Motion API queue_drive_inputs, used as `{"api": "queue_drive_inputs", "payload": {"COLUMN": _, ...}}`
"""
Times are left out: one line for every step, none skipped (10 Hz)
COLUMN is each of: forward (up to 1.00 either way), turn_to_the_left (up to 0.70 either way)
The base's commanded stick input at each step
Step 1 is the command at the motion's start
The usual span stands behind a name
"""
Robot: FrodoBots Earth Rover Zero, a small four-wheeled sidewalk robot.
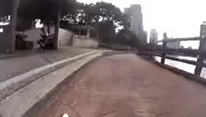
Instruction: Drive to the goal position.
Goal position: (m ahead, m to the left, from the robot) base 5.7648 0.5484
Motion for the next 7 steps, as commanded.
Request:
{"api": "queue_drive_inputs", "payload": {"forward": 0.70, "turn_to_the_left": 0.00}}
{"api": "queue_drive_inputs", "payload": {"forward": 0.70, "turn_to_the_left": 0.00}}
{"api": "queue_drive_inputs", "payload": {"forward": 0.70, "turn_to_the_left": 0.00}}
{"api": "queue_drive_inputs", "payload": {"forward": 0.70, "turn_to_the_left": -0.02}}
{"api": "queue_drive_inputs", "payload": {"forward": 0.70, "turn_to_the_left": -0.27}}
{"api": "queue_drive_inputs", "payload": {"forward": 0.70, "turn_to_the_left": -0.27}}
{"api": "queue_drive_inputs", "payload": {"forward": 0.70, "turn_to_the_left": -0.27}}
